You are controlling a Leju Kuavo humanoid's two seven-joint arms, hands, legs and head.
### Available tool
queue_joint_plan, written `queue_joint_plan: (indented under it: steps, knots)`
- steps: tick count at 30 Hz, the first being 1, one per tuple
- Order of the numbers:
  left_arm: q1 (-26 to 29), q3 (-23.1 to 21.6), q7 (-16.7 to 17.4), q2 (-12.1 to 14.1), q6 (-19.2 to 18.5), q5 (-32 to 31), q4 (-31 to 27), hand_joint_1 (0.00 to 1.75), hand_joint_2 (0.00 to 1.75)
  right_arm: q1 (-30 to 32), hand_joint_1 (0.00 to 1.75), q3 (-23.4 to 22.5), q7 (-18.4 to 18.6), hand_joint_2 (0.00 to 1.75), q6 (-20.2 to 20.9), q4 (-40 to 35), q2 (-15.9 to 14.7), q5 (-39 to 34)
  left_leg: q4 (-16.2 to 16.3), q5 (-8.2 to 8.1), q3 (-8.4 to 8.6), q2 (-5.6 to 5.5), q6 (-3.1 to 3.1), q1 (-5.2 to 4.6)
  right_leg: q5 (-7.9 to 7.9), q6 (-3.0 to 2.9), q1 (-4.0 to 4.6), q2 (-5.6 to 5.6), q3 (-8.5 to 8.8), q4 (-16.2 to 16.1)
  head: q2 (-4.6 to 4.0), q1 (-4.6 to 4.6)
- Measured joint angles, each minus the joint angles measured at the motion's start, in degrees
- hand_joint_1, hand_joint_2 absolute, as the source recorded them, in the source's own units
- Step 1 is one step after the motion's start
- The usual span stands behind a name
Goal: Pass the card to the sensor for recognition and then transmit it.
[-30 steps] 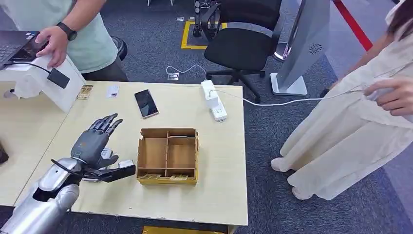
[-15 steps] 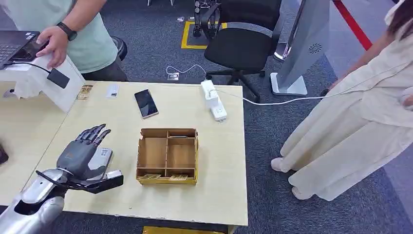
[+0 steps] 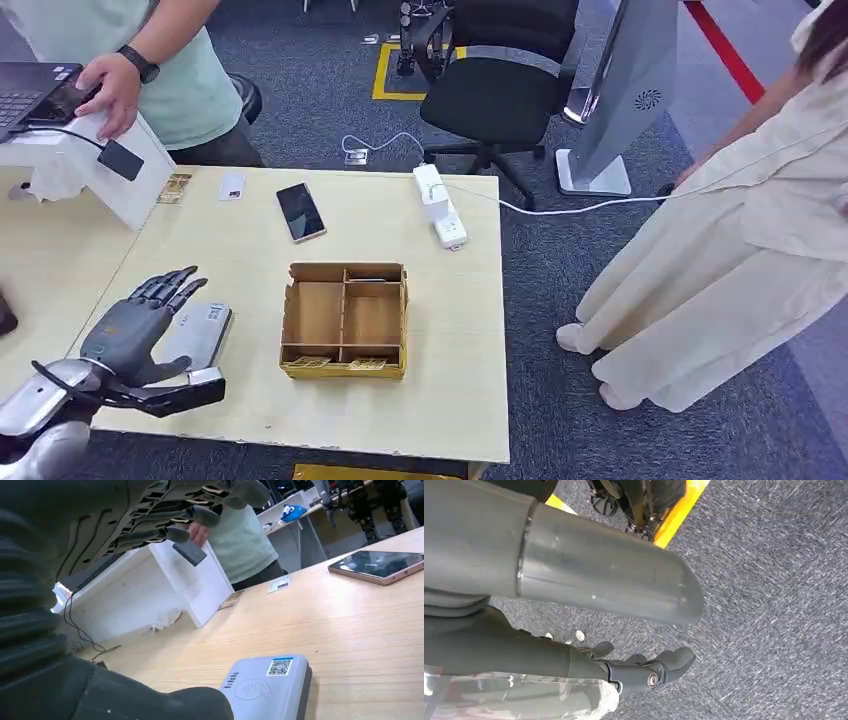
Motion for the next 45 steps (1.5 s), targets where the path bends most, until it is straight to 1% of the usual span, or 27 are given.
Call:
queue_joint_plan:
  steps: [7, 18, 24, 30, 33, 39, 45]
  knots:
    - [1.24, 0.66, 0.02, 0.68, -0.17, 0.2, -1.36, 0.0, 1.75, 0.03, 0.0, -0.13, -0.02, 0.0, 0.0, 0.0, 0.0, -0.02, 0.0, 0.01, 0.0, 0.0, 0.0, 0.01, 0.0, 0.0, 0.01, -0.02, 0.01, 0.0, -0.02, 0.02]
    - [1.86, 0.83, 0.02, 0.66, -0.15, 0.28, -2.08, 0.0, 1.75, 0.05, 0.0, -0.17, -0.02, 0.0, -0.02, 0.0, 0.0, 0.0, 0.0, 0.01, 0.0, 0.0, -0.01, 0.01, 0.0, 0.0, 0.01, -0.02, 0.01, 0.0, -0.02, 0.0]
    - [2.82, 0.85, 0.24, -0.04, 1.92, -0.9, -2.12, 0.0, 1.75, 0.05, 0.0, -0.18, -0.09, 0.0, -0.07, 0.0, 0.02, 0.15, 0.0, 0.01, 0.0, 0.0, -0.01, 0.01, 0.0, 0.0, 0.01, -0.01, 0.01, 0.0, -0.02, 0.0]
    - [4.68, 0.85, 0.02, -1.27, 2.71, -1.11, -2.93, 0.0, 1.75, 0.1, 0.0, -0.2, -0.09, 0.0, -0.11, 0.0, 0.02, 0.18, 0.0, 0.01, 0.0, 0.0, -0.01, 0.01, 0.0, 0.0, 0.0, -0.01, 0.01, 0.0, 0.0, 0.02]
    - [5.75, 0.85, -0.94, -1.27, 2.71, -0.88, -3.67, 0.0, 1.75, 0.15, 0.0, -0.2, -0.2, 0.0, -0.11, -0.07, 0.02, 0.18, 0.0, 0.0, 0.0, 0.0, -0.01, 0.0, 0.0, 0.0, 0.0, -0.01, 0.01, 0.0, -0.02, 0.02]
    - [8.17, 0.83, -1.01, -0.81, 2.8, -0.66, -5.31, 0.0, 1.75, 0.17, 0.0, -0.26, -0.17, 0.0, -0.28, -0.24, 0.02, 0.07, 0.0, 0.0, 0.0, 0.0, -0.01, 0.01, 0.0, 0.0, 0.01, -0.02, 0.01, 0.0, -0.02, 0.02]
    - [10.63, 0.28, -0.76, -0.98, 4.9, -2.75, -6.6, 0.0, 1.75, 0.2, 0.0, -0.66, -0.15, 0.0, -0.31, -0.26, 0.02, -0.28, 0.0, 0.0, 0.0, -0.01, -0.01, 0.01, 0.0, 0.0, 0.01, -0.03, 0.01, -0.01, -0.02, 0.02]
